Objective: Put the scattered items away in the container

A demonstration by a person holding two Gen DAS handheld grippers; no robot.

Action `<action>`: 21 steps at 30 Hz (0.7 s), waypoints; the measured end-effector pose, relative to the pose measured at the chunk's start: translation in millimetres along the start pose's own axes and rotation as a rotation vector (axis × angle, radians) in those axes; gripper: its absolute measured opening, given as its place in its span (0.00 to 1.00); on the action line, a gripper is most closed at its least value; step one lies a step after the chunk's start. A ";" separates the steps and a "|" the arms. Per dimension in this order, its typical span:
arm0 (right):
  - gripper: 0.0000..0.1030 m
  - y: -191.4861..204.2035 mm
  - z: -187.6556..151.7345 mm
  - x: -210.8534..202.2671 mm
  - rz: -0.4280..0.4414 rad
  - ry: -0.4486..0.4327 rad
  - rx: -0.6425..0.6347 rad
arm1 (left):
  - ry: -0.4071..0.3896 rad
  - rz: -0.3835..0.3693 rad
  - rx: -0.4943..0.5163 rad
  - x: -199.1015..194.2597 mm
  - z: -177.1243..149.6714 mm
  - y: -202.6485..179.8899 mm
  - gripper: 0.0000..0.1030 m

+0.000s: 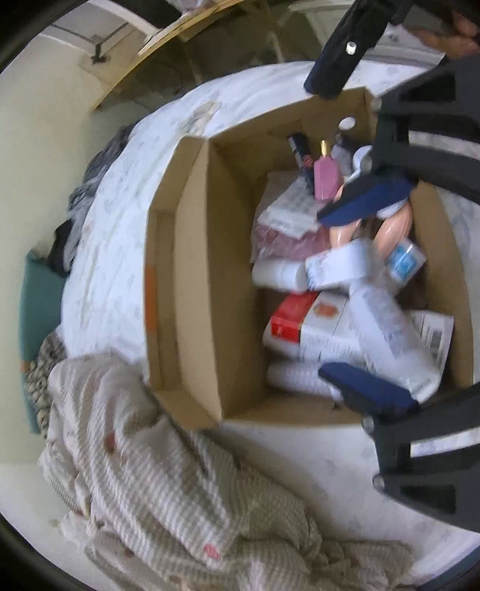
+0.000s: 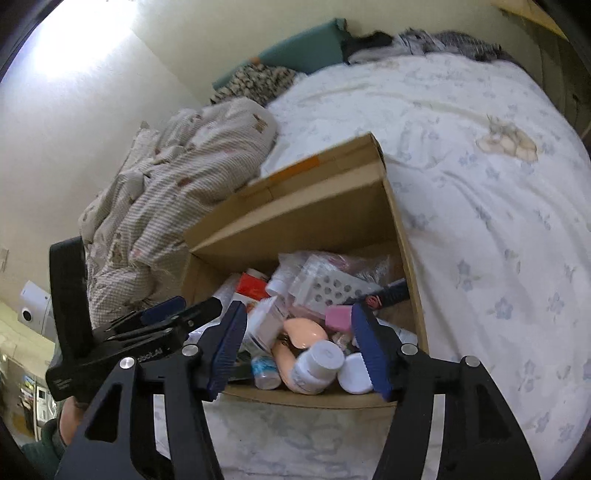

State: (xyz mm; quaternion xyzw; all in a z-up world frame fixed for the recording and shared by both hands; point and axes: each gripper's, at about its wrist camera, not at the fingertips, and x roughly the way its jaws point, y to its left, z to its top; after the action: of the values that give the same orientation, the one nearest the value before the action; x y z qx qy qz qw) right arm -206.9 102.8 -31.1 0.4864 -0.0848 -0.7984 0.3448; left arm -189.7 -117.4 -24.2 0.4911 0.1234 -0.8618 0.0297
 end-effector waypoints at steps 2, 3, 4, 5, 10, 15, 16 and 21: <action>0.62 3.7 1.1 -6.8 0.019 -0.010 -0.002 | 0.000 0.018 -0.006 1.0 0.1 2.1 0.75; 0.62 5.2 1.5 -10.9 0.033 -0.017 0.000 | -0.003 0.028 -0.008 0.1 -0.2 2.8 0.75; 0.62 6.6 1.8 -13.7 0.041 -0.023 0.000 | -0.018 0.041 0.000 -8.1 -2.3 1.4 0.75; 0.62 8.2 1.9 -16.3 0.042 -0.026 -0.001 | -0.034 0.054 0.008 -16.4 -4.4 0.0 0.75; 0.64 27.9 -3.0 -39.7 0.040 -0.034 -0.036 | -0.118 0.158 0.076 -63.8 -23.0 -13.9 0.75; 0.88 54.2 -19.1 -77.5 0.055 -0.098 -0.133 | -0.090 0.040 0.118 -91.2 -44.4 -20.2 0.75; 0.92 59.2 -23.5 -83.9 0.048 -0.107 -0.160 | -0.105 0.052 0.134 -97.3 -49.5 -22.5 0.75; 1.00 67.2 -57.6 -104.4 -0.056 -0.160 -0.240 | -0.172 0.054 0.164 -113.0 -76.1 -25.1 0.75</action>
State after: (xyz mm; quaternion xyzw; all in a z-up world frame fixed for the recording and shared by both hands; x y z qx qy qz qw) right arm -97.2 130.1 45.9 0.3786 -0.0025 -0.8484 0.3700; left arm -71.9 -82.7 39.9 0.4191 0.0362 -0.9069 0.0231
